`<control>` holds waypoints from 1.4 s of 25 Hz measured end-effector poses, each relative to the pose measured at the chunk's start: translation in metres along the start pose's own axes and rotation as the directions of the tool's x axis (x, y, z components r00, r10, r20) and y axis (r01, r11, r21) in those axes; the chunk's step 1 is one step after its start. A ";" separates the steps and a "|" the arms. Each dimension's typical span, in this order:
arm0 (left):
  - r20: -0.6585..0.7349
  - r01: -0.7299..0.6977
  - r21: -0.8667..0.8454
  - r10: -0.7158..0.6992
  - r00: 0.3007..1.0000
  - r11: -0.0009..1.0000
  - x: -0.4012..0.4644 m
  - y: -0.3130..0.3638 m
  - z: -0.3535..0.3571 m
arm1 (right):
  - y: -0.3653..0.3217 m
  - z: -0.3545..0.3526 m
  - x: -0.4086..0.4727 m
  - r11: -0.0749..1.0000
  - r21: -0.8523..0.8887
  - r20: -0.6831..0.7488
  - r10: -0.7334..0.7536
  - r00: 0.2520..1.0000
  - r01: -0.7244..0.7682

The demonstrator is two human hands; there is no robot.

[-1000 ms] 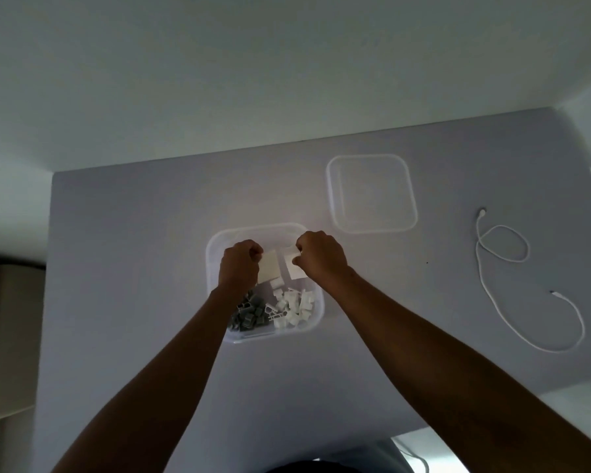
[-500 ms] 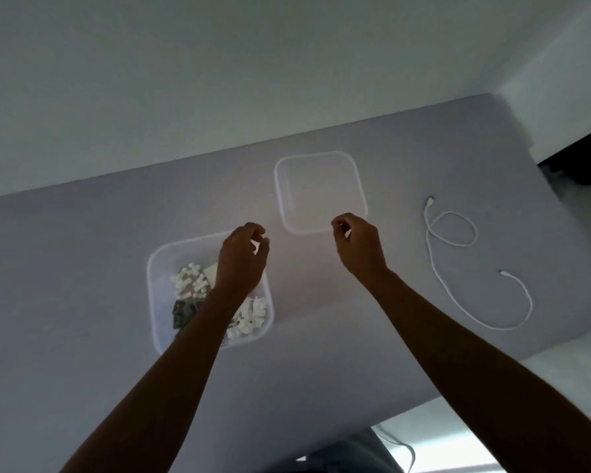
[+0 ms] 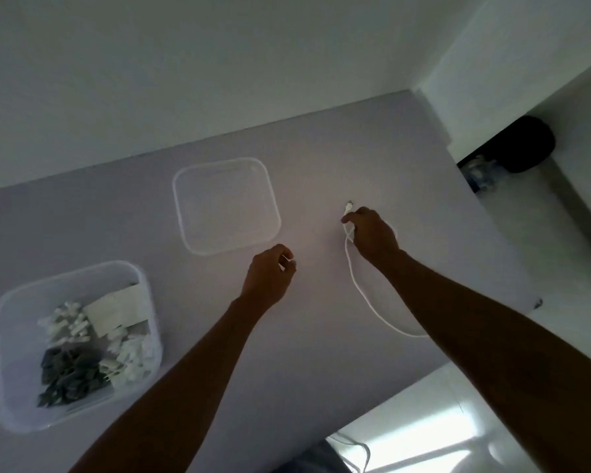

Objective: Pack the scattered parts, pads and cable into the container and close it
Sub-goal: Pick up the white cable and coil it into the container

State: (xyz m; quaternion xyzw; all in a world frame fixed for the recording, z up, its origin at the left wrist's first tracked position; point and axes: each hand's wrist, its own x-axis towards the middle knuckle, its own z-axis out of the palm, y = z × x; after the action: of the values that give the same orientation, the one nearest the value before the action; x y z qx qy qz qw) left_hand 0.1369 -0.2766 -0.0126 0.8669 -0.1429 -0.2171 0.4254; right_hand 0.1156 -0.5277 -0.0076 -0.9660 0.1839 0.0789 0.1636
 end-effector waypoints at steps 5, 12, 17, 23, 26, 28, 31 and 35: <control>0.074 0.042 0.023 -0.043 0.996 0.999 0.011 0.010 0.034 | 0.027 0.000 0.029 0.960 -0.132 0.142 -0.228 0.963 0.246; 0.011 0.016 0.002 -0.016 1.000 1.000 0.020 0.028 0.031 | 0.026 -0.017 0.049 0.849 -0.216 0.148 -0.459 0.876 0.482; -0.019 -0.111 -0.077 0.109 0.994 0.991 0.023 0.050 -0.001 | -0.030 -0.064 0.002 0.942 0.296 0.322 -0.254 0.912 0.157; -0.007 -0.281 -0.087 0.281 0.960 0.956 -0.016 0.080 -0.057 | -0.112 -0.140 -0.083 0.179 0.880 0.465 -0.133 0.875 -0.440; 0.043 -0.255 -0.249 0.273 0.961 0.934 -0.025 0.102 -0.070 | -0.141 -0.159 -0.111 -0.118 0.847 0.467 -0.304 0.830 -0.519; 0.121 -0.224 -0.316 0.273 0.954 0.922 -0.051 0.126 -0.089 | -0.171 -0.185 -0.140 -0.359 0.810 0.286 -0.447 0.848 -0.463; 0.247 -0.206 -0.320 0.291 0.924 0.925 -0.095 0.164 -0.120 | -0.214 -0.227 -0.167 -0.631 0.752 -0.062 -0.353 0.934 -0.189; 0.354 -0.304 -0.113 0.324 0.877 0.946 -0.140 0.197 -0.175 | -0.240 -0.265 -0.168 -0.242 0.908 -0.356 -0.015 0.934 0.342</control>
State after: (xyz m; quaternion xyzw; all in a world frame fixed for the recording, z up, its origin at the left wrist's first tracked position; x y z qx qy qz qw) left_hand 0.0903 -0.2154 0.2756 0.7642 -0.3529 -0.3074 0.4438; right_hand 0.0771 -0.3523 0.3443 -0.4948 0.0475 -0.2207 0.8391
